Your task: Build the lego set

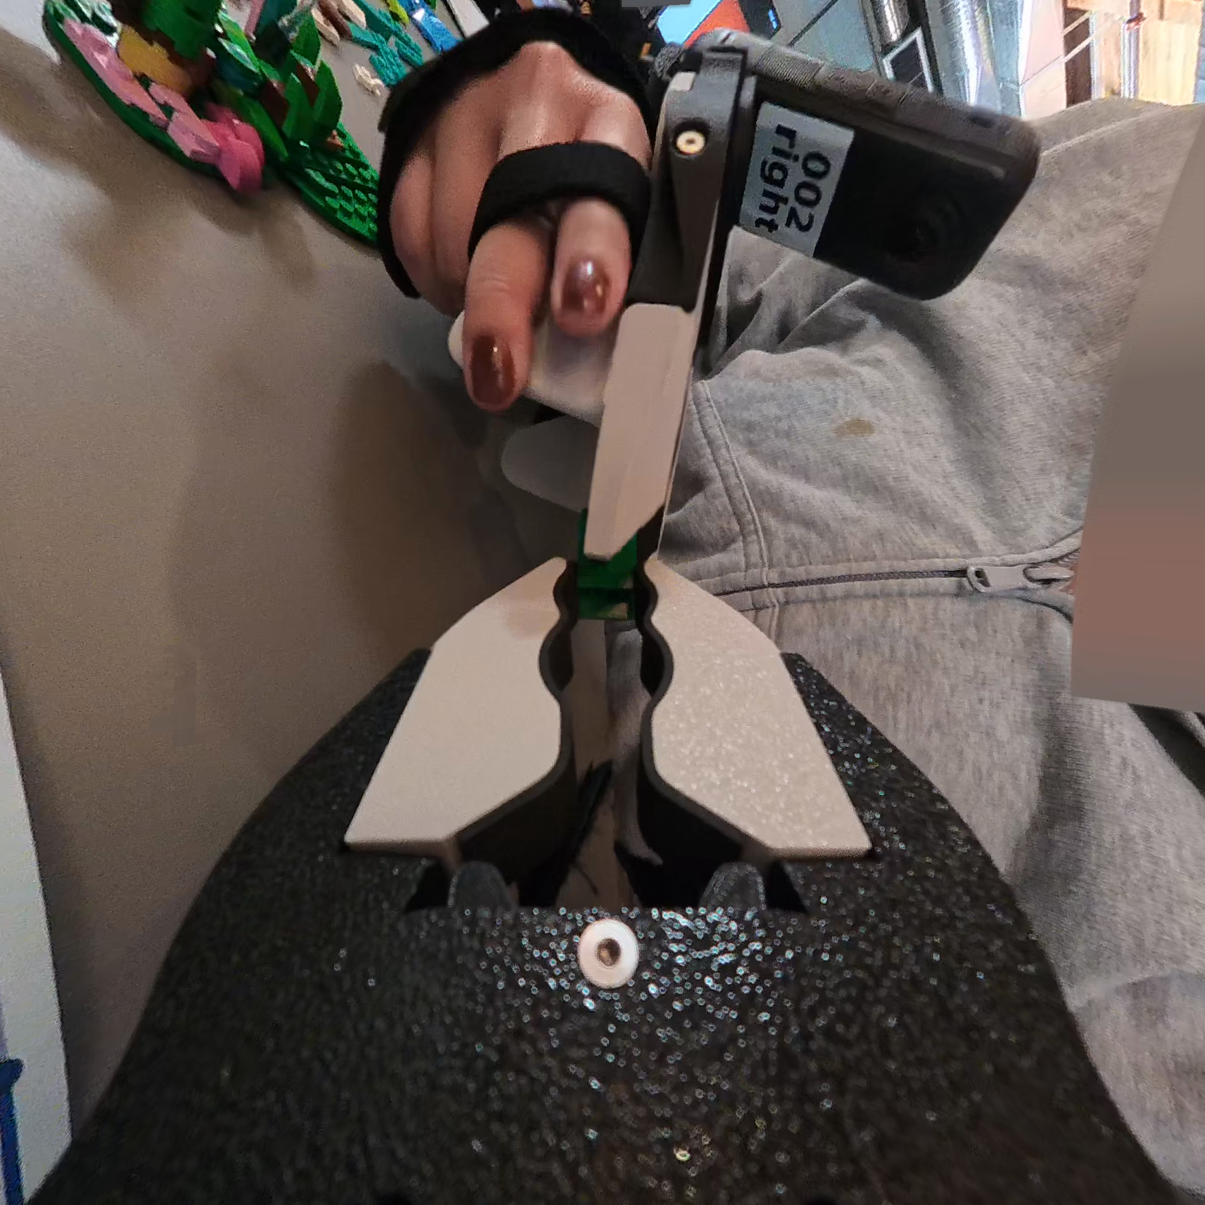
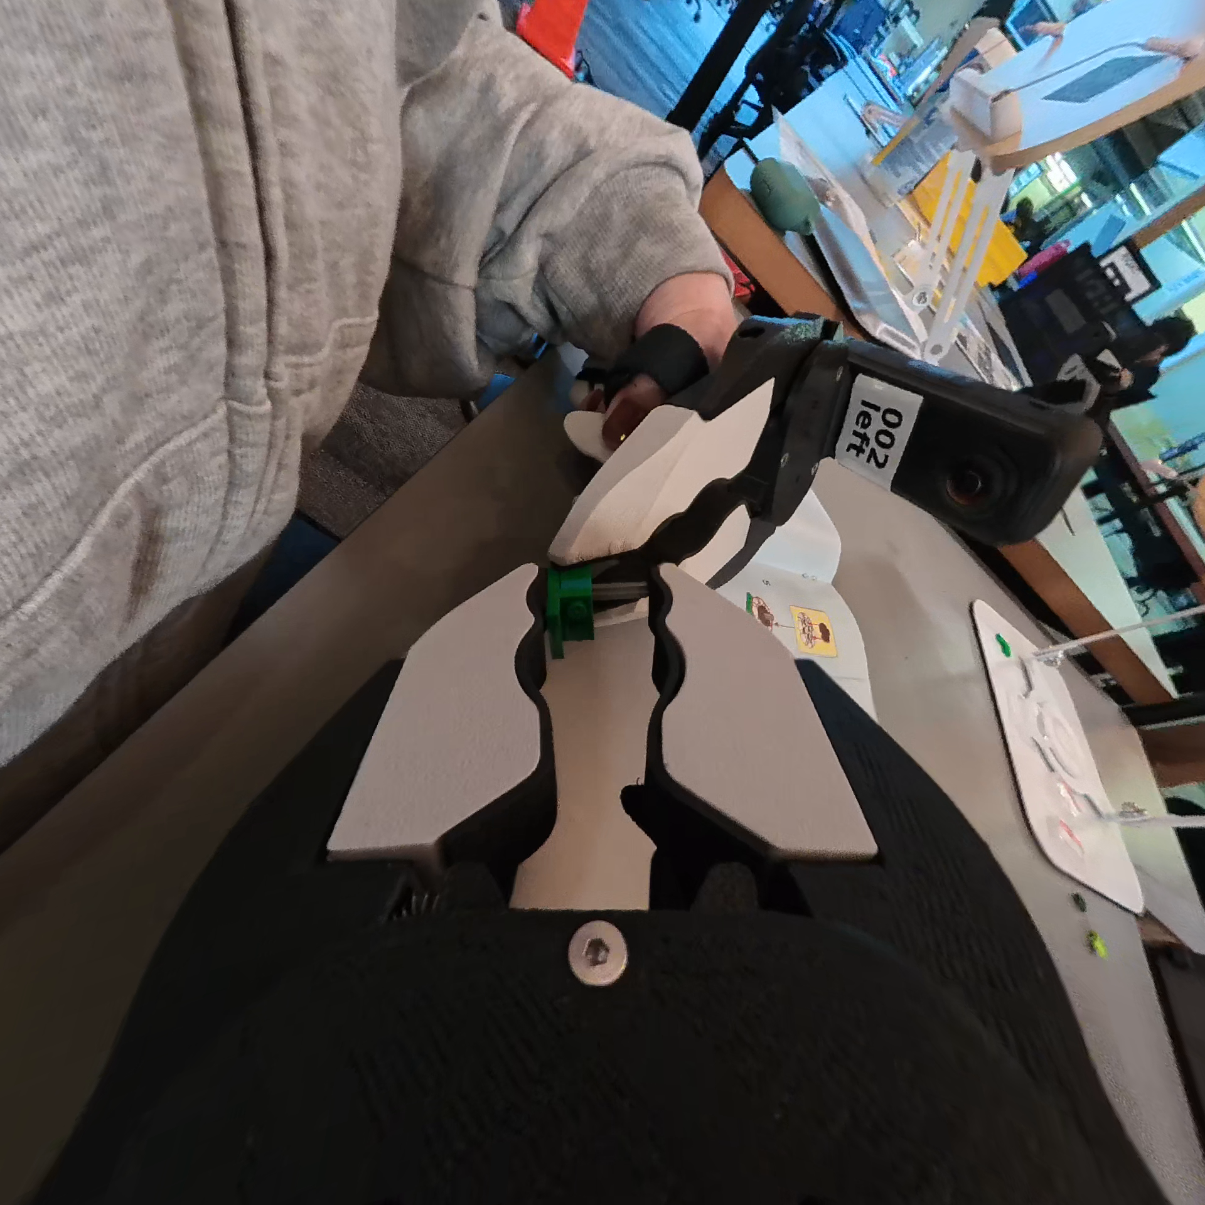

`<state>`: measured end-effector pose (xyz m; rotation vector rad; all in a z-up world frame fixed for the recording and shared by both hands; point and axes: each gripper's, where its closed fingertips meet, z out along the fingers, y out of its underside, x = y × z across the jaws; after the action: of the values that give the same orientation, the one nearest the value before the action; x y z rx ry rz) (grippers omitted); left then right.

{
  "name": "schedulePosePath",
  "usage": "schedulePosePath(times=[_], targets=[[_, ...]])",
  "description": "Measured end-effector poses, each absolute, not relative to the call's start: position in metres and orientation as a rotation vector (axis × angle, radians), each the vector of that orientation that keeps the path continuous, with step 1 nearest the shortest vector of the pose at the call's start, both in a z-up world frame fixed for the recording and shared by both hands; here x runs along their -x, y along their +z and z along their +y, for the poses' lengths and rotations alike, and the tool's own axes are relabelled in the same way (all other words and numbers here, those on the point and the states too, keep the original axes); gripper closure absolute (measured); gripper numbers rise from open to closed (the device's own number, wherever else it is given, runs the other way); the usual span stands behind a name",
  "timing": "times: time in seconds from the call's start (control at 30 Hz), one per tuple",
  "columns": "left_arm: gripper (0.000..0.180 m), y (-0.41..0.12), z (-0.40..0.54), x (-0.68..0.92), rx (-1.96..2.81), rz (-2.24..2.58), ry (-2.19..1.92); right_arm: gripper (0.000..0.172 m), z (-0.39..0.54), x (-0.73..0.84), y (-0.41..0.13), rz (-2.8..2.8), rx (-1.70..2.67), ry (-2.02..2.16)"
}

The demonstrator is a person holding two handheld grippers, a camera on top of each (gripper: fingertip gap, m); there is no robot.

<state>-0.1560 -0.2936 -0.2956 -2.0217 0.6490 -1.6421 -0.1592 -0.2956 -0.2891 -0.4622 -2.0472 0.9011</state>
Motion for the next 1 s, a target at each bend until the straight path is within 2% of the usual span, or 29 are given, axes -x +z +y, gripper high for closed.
schedulePosePath(times=[0.13,0.37,0.53,0.63,0.77,0.9,1.0], targets=[[0.164,-0.295,-0.292,0.157,2.014,0.641,-1.628,0.129,-0.293,0.157,-0.284,-2.029,0.561,0.988],[0.164,-0.294,-0.296,0.156,2.004,0.661,-1.546,0.124,-0.293,0.151,-0.276,-2.004,0.613,1.047],[0.164,-0.297,-0.295,0.183,2.087,0.609,-1.051,0.123,-0.289,0.150,-0.274,-1.953,0.656,1.065],[0.164,-0.300,-0.304,0.201,2.112,0.545,-0.892,0.123,-0.288,0.154,-0.274,-1.928,0.670,1.086],[0.164,-0.301,-0.304,0.218,2.029,0.516,-0.677,0.124,-0.289,0.166,-0.275,-1.918,0.695,1.120],[0.164,-0.296,-0.284,0.241,1.904,0.567,-0.241,0.129,-0.289,0.183,-0.266,-1.867,0.747,1.155],[0.164,-0.275,-0.271,0.255,1.719,0.601,0.116,0.136,-0.278,0.201,-0.256,-1.731,0.965,1.203]])
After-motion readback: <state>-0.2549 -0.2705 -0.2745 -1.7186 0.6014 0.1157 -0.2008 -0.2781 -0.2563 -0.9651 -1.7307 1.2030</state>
